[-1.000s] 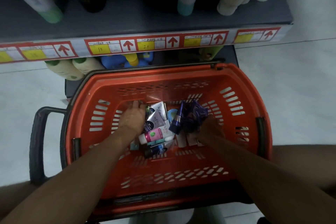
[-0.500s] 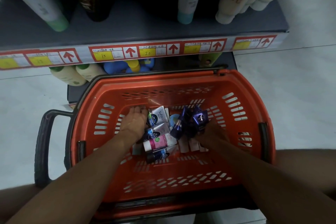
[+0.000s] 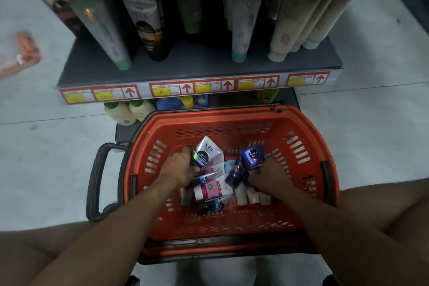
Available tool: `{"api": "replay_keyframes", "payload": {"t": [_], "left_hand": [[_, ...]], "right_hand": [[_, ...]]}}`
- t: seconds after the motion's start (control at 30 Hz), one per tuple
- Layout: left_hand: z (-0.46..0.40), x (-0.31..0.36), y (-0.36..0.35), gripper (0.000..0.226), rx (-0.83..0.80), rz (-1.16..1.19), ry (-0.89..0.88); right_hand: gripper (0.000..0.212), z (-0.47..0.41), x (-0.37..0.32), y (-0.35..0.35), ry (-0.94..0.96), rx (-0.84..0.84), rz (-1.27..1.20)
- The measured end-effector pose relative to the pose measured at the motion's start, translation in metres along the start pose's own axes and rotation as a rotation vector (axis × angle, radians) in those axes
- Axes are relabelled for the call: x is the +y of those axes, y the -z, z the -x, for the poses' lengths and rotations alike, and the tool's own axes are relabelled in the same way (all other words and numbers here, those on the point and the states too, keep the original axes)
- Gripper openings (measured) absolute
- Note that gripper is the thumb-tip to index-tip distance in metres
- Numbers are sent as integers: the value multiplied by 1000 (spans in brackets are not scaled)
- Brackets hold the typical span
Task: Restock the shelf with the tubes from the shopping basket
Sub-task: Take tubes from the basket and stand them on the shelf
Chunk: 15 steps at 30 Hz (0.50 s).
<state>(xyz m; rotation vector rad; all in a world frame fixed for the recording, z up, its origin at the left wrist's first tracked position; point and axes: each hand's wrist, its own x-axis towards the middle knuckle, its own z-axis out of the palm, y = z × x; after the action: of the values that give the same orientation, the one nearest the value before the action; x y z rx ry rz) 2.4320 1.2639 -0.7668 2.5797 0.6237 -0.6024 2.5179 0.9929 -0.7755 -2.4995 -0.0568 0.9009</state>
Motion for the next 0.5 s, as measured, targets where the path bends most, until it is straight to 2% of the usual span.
{"api": "replay_keyframes", "payload": {"t": [0.1,0.13,0.3,0.5], "left_hand": [[22,9,15,52,25,227,27],[29,12,19,51,30,307,37],[66,28,38,36,99,715,59],[107,52,70,30,13,1291,32]], "right_hand": [[64,14,-15,12,10,29,-8],[65,18,-20,16,15,48,-15],[54,49,-42,36,72,136,-50],[47,86,-70,59,260,210,-115]]}}
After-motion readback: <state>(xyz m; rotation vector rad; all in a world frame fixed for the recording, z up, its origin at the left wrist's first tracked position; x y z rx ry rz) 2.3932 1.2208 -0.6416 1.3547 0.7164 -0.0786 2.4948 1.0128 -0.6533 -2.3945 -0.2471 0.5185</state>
